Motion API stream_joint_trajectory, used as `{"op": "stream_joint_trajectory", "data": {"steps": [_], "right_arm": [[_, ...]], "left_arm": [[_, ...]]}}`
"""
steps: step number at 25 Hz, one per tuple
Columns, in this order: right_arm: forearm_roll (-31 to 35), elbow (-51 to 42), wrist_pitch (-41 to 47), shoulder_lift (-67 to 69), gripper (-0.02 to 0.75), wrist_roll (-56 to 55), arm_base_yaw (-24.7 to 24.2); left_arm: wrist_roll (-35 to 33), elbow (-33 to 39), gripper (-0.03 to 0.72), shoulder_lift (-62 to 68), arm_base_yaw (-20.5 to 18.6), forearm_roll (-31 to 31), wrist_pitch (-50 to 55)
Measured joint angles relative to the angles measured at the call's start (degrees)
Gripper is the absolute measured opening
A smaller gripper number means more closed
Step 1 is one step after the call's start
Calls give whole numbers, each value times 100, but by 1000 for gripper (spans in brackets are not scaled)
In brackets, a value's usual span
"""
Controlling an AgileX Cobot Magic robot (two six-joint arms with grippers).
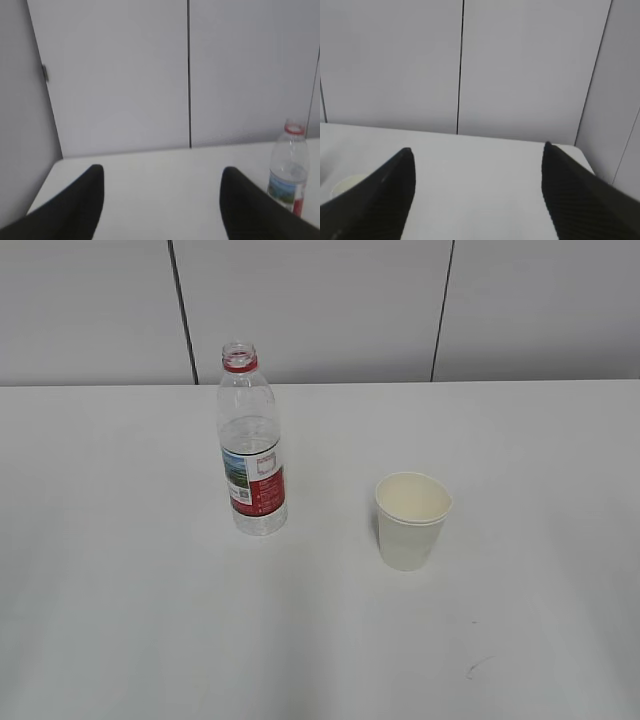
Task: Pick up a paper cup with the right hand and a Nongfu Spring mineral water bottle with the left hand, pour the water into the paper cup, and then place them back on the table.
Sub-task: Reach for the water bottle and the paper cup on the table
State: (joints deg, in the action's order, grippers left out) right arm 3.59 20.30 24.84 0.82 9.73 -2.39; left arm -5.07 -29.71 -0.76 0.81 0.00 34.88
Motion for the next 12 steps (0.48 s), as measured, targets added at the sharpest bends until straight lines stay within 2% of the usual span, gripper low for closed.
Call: {"op": "stream_joint_trajectory", "data": {"steps": [4, 12], "right_arm": [[-15, -341, -689, 145, 581, 0, 0], [-18, -921, -1721, 655, 581, 0, 0]], "left_arm": [[0, 496, 443, 27, 0, 30, -1016], [0, 1425, 443, 708, 0, 0, -2397]]}}
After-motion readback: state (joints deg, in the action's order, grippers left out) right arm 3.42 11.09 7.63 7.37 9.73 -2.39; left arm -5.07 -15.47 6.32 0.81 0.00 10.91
